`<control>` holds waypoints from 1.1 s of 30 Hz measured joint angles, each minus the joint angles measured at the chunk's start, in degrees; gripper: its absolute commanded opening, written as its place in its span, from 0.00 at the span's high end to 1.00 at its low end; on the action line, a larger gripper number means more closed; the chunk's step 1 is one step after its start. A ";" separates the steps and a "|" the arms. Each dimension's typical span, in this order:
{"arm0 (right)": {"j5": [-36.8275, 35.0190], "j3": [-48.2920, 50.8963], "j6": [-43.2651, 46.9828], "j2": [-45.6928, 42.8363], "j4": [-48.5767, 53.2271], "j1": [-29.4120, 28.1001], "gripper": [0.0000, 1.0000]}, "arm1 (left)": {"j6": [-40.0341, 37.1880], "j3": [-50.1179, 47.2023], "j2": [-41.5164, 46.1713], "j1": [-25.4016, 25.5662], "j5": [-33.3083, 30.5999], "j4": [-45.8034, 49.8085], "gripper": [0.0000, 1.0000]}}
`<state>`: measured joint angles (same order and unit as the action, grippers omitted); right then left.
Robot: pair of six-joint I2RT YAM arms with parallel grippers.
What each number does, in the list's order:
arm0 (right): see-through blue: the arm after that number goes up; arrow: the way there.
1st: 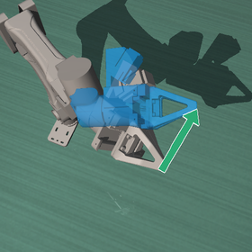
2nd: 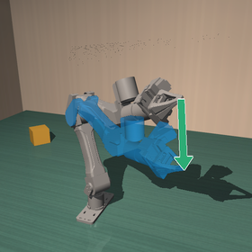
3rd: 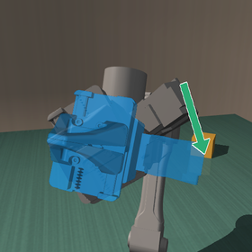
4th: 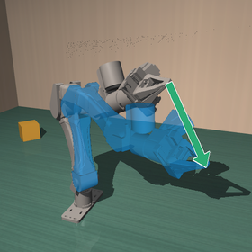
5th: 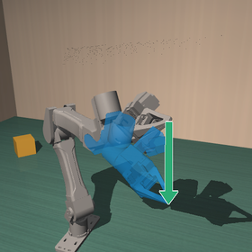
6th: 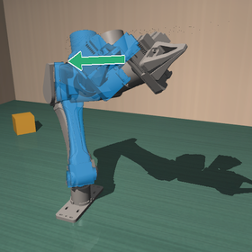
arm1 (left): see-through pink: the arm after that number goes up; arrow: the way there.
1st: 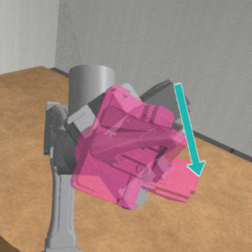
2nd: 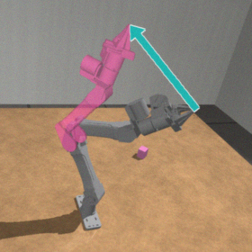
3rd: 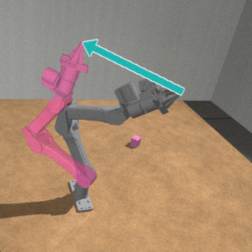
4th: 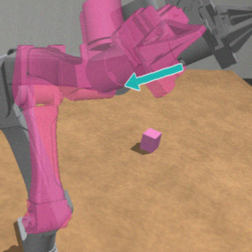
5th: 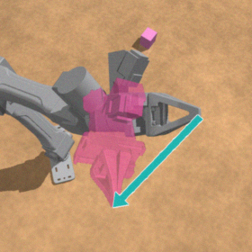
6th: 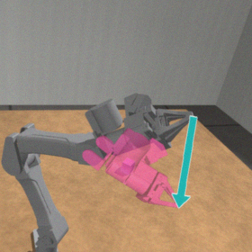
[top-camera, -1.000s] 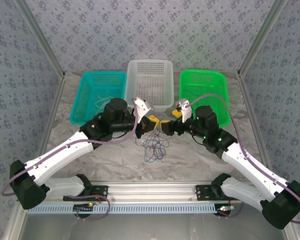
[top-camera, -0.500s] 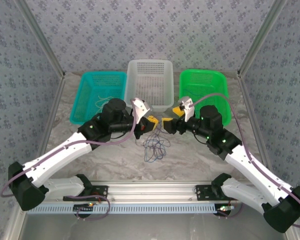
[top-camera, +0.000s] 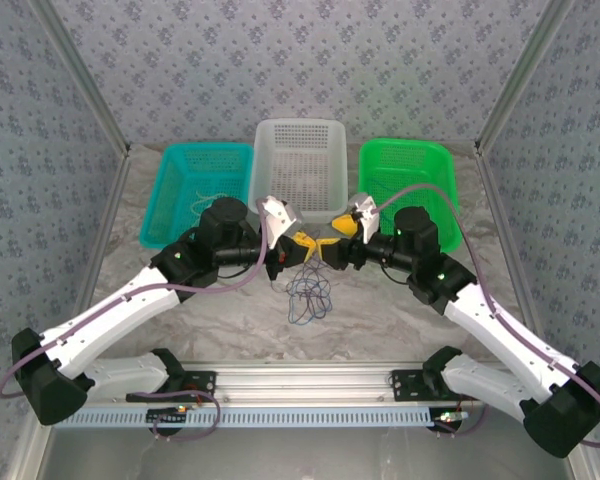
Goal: Untangle the cables
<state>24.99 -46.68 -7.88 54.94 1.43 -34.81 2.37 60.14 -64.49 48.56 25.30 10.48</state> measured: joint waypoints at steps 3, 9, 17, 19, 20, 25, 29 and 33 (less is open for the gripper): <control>0.37 0.00 0.02 -0.90 0.11 0.00 0.28 | 0.00 -0.37 0.00 -0.07 0.00 -0.15 1.00; -1.90 -0.04 1.27 -4.04 3.17 0.07 0.27 | 0.09 -0.61 -0.02 -1.57 -2.99 0.11 1.00; -6.75 -0.07 2.34 -4.00 7.61 1.66 0.22 | -0.42 4.83 -3.78 -3.19 -4.24 2.49 1.00; -7.34 -0.07 2.49 -4.00 8.00 2.12 0.22 | -1.07 8.92 -5.70 -3.37 -4.26 3.58 1.00; -7.65 -0.07 2.62 -4.00 8.26 2.34 0.22 | -1.36 10.69 -6.43 -3.54 -4.22 3.98 1.00; -8.37 -0.07 3.06 -4.07 10.25 3.48 0.22 | -3.04 20.41 -10.14 -5.99 -4.09 5.51 1.00; -8.83 -0.07 3.32 -4.50 11.06 4.37 0.22 | -4.09 26.23 -12.48 -8.55 -4.15 6.08 1.00; -9.29 0.31 3.43 -5.70 11.30 4.92 0.22 | -4.31 31.04 -15.61 -11.32 -4.00 5.95 1.00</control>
<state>15.70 -46.37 -4.45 49.23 12.73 -29.89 -1.93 91.18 -80.09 37.23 21.30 16.43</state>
